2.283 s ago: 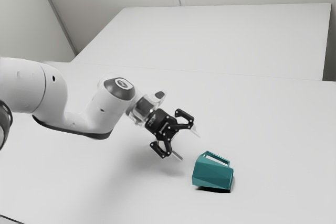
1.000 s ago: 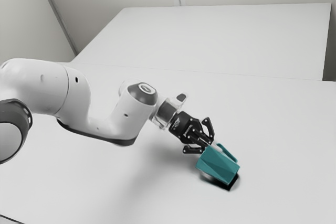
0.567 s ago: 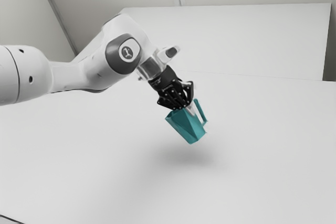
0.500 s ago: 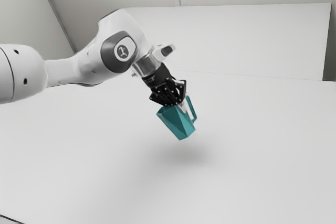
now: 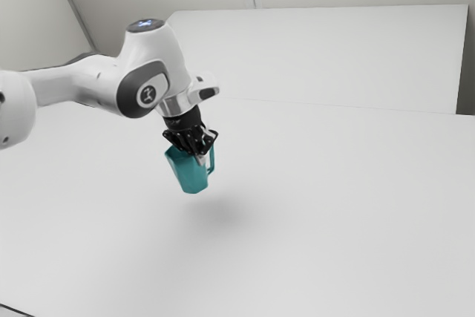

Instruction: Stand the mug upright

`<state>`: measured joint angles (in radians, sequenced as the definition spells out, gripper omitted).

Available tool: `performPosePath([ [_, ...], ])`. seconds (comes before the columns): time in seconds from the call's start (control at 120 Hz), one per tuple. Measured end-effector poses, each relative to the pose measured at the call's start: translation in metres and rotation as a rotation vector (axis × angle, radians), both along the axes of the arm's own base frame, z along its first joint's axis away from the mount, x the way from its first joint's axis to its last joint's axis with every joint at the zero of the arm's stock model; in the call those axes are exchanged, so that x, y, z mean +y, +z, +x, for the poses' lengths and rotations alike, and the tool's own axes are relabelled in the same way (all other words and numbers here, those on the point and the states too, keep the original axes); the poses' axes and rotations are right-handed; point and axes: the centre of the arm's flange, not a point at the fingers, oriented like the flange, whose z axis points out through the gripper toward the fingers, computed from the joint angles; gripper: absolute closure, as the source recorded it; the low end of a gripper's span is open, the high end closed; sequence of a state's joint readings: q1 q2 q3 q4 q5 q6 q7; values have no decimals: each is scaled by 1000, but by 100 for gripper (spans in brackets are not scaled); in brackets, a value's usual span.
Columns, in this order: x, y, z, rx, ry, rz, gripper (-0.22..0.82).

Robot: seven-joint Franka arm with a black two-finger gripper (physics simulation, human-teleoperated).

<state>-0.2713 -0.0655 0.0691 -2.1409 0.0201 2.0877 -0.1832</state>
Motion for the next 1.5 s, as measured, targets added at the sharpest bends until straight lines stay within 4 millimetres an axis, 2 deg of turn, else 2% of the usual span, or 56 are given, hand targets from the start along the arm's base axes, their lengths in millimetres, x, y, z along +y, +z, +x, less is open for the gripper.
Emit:
performPosePath([
  [0.175,19,-23,-1,4,23,21,78],
  [0.45,40,-64,22,-51,41,42,78],
  [0.767,36,-90,23,-83,25,42,79],
  [0.8,36,-89,24,-87,26,41,72],
  [0.95,37,-71,24,-123,26,31,39],
  [1.083,37,-49,21,-151,25,24,21],
  [1.175,37,-29,18,-170,24,19,14],
  [1.258,35,-2,19,-197,27,9,9],
  [1.5,21,74,33,-203,8,20,3],
])
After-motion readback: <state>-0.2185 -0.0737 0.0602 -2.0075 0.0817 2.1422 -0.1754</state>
